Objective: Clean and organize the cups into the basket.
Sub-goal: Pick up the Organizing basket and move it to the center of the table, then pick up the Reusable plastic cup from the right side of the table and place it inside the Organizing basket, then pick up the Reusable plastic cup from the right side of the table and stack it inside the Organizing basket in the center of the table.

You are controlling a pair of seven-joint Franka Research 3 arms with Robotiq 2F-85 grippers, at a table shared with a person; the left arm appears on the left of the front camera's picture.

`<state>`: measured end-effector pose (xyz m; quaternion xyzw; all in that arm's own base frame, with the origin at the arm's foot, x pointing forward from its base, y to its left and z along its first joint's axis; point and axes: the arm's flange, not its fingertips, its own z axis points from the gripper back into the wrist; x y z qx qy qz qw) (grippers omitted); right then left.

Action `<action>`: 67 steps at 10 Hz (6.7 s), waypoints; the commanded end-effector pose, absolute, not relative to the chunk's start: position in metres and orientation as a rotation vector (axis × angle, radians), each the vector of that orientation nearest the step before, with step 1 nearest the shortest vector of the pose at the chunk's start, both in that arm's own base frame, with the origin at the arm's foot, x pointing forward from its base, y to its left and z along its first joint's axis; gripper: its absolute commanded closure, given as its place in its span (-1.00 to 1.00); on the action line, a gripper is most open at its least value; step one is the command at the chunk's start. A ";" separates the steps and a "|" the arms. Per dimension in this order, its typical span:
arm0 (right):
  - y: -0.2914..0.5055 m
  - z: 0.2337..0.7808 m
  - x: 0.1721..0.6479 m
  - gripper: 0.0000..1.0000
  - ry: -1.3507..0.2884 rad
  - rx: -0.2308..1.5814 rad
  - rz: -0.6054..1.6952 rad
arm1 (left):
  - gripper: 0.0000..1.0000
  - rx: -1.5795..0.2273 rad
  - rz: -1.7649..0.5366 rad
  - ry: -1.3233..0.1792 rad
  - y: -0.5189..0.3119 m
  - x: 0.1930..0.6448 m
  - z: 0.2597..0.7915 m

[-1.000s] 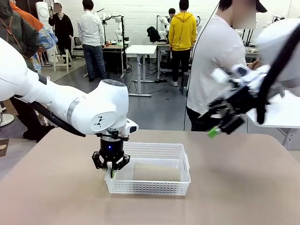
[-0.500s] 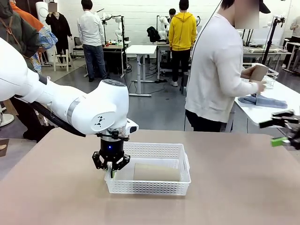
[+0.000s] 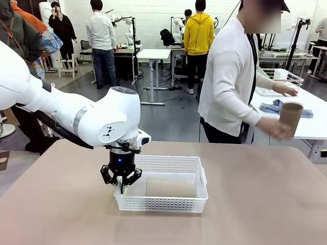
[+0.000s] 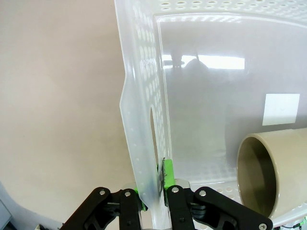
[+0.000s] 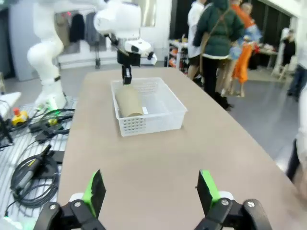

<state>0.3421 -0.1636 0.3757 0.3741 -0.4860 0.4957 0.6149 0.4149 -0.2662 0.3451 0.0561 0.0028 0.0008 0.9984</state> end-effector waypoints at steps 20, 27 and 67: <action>-0.171 0.368 0.335 -1.00 -1.124 0.857 1.099 | 1.00 0.115 0.023 0.007 -0.270 0.414 0.344; -0.176 0.295 0.329 -1.00 -1.102 0.875 1.148 | 1.00 0.115 0.023 0.007 -0.270 0.414 0.344; -0.018 0.376 0.366 1.00 -0.919 0.978 1.170 | 1.00 0.115 0.023 0.007 -0.270 0.414 0.344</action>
